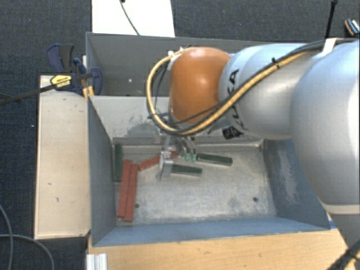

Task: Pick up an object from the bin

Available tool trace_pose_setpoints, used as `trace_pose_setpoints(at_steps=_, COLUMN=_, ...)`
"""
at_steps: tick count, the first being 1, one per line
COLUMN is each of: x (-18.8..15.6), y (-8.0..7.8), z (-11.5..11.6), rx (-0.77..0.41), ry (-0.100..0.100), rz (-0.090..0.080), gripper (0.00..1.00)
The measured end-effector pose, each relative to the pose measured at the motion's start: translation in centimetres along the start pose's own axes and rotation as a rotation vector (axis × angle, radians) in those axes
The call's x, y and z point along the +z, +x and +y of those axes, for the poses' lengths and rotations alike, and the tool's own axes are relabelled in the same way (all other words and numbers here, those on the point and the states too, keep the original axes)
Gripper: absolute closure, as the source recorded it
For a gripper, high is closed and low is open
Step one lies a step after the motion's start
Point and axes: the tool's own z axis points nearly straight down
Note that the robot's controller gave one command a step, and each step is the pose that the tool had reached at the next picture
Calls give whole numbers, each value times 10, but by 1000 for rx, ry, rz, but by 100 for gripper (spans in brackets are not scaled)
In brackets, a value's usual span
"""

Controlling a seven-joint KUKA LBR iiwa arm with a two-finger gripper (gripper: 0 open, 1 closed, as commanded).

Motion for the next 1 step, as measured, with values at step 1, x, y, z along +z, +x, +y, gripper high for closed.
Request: trace_pose_setpoints(at_steps=1, x=93, y=-19, z=-51, rx=-48, ry=4, rz=7, gripper=0)
